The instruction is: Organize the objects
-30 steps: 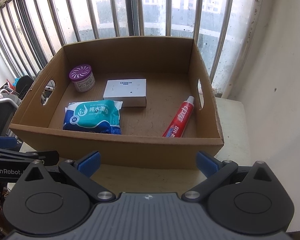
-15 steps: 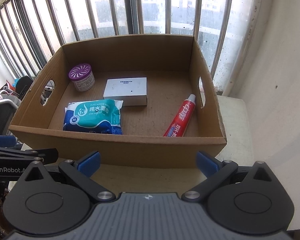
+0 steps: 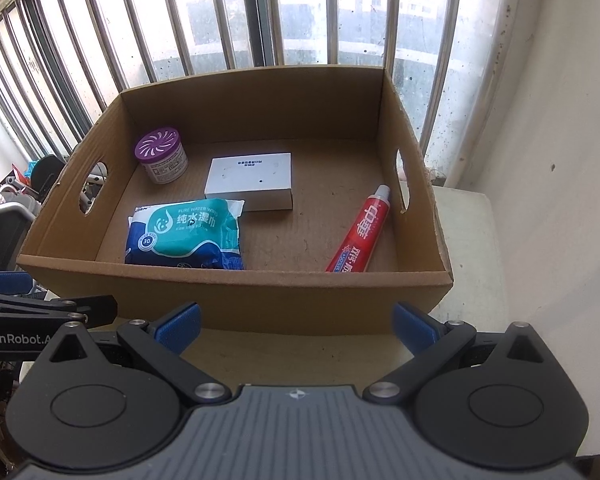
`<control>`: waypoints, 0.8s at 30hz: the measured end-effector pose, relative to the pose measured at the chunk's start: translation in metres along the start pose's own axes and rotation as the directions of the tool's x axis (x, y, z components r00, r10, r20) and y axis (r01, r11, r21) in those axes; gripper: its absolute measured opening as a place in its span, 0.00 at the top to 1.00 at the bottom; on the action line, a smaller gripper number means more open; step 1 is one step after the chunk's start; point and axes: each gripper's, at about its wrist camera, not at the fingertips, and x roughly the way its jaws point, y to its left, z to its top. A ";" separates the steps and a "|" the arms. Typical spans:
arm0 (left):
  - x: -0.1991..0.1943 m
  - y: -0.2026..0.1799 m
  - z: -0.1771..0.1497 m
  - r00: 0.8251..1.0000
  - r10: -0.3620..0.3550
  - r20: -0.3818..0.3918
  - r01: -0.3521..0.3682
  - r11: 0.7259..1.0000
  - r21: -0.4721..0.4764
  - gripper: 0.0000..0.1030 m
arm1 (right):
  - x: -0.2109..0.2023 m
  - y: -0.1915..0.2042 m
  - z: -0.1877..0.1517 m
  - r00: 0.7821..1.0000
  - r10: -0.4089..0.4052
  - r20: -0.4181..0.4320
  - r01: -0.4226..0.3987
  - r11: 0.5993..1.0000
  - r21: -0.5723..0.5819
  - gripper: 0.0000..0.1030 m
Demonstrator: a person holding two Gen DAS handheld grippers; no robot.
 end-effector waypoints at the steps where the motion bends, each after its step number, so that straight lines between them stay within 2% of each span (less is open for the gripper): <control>1: 0.000 0.000 0.000 1.000 0.000 -0.001 -0.001 1.000 -0.001 0.00 | 0.000 0.000 0.001 1.000 0.000 -0.001 0.000 1.000 -0.001 0.00; 24: 0.004 0.002 0.003 1.000 0.000 -0.013 0.000 1.000 -0.006 0.00 | 0.006 0.001 0.004 1.000 -0.003 -0.011 0.003 1.000 -0.008 0.00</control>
